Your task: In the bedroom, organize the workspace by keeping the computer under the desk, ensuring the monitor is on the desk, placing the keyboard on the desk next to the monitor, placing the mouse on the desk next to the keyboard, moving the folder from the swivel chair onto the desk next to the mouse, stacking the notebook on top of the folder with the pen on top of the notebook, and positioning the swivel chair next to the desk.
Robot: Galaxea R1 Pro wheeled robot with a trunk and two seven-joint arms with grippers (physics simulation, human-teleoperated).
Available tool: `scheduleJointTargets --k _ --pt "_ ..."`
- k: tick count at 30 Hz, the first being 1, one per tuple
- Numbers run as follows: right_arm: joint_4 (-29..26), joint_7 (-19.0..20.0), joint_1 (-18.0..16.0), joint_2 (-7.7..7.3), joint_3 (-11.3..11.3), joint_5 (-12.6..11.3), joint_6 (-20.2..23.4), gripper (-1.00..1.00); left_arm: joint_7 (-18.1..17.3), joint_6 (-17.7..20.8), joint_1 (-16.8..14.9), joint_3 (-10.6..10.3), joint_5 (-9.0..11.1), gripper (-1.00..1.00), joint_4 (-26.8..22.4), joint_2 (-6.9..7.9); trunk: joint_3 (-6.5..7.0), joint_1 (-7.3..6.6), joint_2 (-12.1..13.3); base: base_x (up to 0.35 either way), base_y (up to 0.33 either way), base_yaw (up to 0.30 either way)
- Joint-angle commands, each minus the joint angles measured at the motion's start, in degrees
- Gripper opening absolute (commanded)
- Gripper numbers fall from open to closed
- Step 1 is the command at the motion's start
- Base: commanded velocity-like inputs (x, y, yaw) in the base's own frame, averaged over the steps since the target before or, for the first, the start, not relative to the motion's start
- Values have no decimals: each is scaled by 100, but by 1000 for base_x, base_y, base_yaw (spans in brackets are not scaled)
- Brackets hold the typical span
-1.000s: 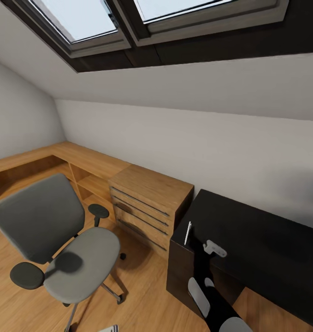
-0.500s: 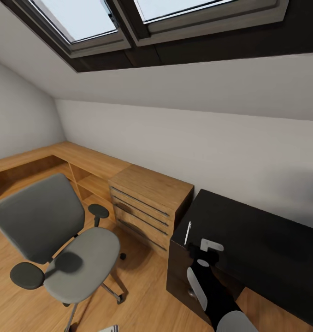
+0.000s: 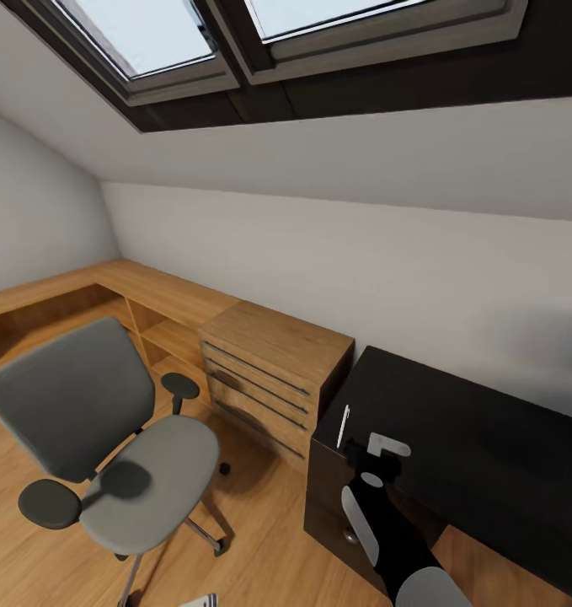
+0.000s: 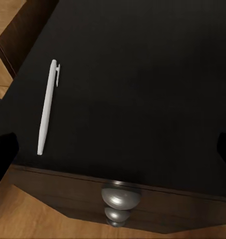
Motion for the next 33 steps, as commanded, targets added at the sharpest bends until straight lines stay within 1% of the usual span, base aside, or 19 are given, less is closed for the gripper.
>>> scheduleJointTargets --k 1,3,4,7,11,13,14,18,33 --pt "-10 -43 -4 -4 27 -20 52 100 35 -36 -7 -49 56 100 -1 4 -9 2 -8 0 0 0" --pt "-10 -44 -4 -5 35 -19 106 100 35 -40 -7 -49 54 100 -1 4 -9 2 -8 0 0 0" --pt "-29 -28 -4 -12 46 -17 340 100 35 -45 -7 -49 53 100 -2 4 -9 2 -8 0 0 0" --pt "-115 -2 -4 -16 50 -18 443 100 35 -46 -7 -49 52 100 -2 4 -9 2 -8 0 0 0" --pt "-173 4 -4 -1 88 -13 468 100 35 -47 -7 -49 52 100 -2 4 -9 2 -8 0 0 0" --pt "-196 0 -4 12 184 -10 475 100 35 -47 -7 -49 52 100 -2 4 -9 2 -8 0 0 0" --pt "-211 -6 -4 22 300 -9 477 100 35 -47 -7 -49 52 100 -2 4 -9 2 -8 0 0 0" --pt "-219 0 -4 26 364 -8 473 100 35 -47 -7 -49 52 100 -2 4 -11 2 -8 0 0 40" --pt "-214 24 -4 20 393 -8 472 100 35 -47 -7 -49 52 100 -2 4 -65 2 -8 0 0 213"
